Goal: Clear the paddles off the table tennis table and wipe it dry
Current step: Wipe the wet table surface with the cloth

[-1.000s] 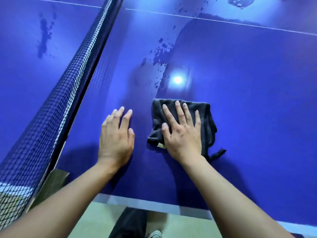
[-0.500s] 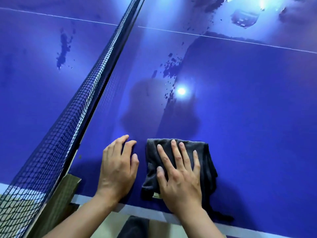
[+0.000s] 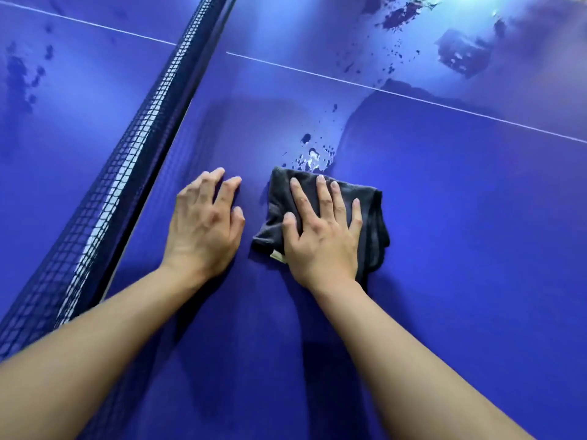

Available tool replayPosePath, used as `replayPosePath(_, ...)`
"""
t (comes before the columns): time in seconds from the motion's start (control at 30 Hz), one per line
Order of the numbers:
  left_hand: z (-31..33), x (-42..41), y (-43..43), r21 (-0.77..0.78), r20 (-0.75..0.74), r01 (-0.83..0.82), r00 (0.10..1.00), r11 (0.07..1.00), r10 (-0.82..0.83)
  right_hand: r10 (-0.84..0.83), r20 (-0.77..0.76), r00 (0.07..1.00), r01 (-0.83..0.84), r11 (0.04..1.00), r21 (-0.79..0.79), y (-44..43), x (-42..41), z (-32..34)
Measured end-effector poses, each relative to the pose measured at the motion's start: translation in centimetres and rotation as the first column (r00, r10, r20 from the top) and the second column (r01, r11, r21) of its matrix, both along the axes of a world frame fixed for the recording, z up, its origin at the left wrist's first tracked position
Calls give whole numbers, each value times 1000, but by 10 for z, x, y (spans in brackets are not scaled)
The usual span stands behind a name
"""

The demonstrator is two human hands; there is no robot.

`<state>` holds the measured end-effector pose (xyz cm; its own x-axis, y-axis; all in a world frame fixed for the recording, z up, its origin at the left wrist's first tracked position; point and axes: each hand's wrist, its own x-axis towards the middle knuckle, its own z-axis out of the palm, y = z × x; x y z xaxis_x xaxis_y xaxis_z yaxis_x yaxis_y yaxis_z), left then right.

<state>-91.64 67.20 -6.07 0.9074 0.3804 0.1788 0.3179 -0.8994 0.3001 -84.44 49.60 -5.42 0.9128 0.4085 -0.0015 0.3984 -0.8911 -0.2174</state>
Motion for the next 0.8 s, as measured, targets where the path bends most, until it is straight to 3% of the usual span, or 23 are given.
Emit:
replayPosePath(0.13, 1, 66, 36, 8, -22, -20, 1000, 1000, 20, -43, -19, 999, 42, 999, -23, 35, 92, 2)
replayPosePath(0.3, 0, 77, 40, 18, -27, -58, 998, 998, 59, -93, -15, 996, 93, 996, -12, 71, 183, 1)
replayPosePath(0.6, 3, 78, 41, 6, -48, -81, 996, 997, 81, -91, -32, 995, 90, 996, -29, 115, 256, 4)
replayPosePath(0.8, 2, 78, 42, -12, -53, -76, 996, 997, 75, -107, -32, 994, 105, 994, -42, 120, 253, 3)
